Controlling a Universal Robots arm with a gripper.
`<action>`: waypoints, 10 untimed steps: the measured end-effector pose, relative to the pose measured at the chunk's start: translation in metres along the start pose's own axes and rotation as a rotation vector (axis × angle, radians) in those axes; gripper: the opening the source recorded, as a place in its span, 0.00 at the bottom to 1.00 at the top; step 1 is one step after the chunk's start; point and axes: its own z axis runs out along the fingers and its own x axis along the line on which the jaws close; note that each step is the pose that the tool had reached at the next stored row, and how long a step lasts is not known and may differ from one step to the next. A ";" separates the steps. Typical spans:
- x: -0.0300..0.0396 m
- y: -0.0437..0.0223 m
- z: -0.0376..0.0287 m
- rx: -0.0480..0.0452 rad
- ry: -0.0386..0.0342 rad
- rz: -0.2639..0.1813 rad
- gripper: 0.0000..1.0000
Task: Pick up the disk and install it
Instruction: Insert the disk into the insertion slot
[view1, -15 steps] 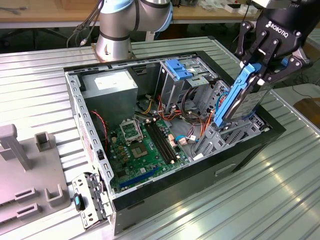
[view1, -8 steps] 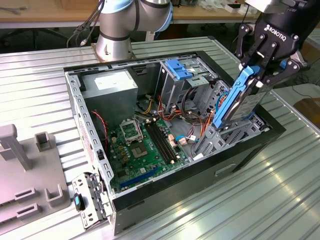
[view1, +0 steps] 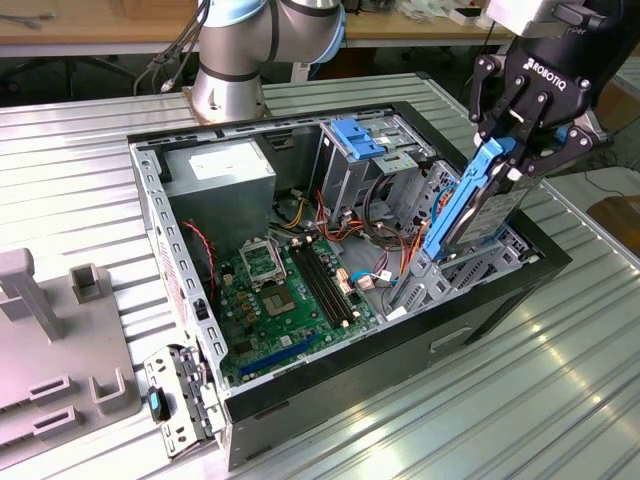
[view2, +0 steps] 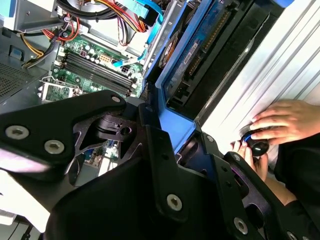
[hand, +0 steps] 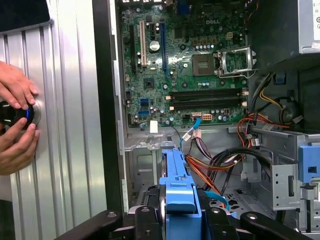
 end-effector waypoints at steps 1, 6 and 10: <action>0.0000 0.0000 0.0002 -0.0001 -0.0002 0.000 0.37; 0.0000 -0.0001 0.0005 -0.0002 -0.0003 0.000 0.37; -0.0001 -0.0008 0.0005 -0.0002 -0.0007 0.000 0.37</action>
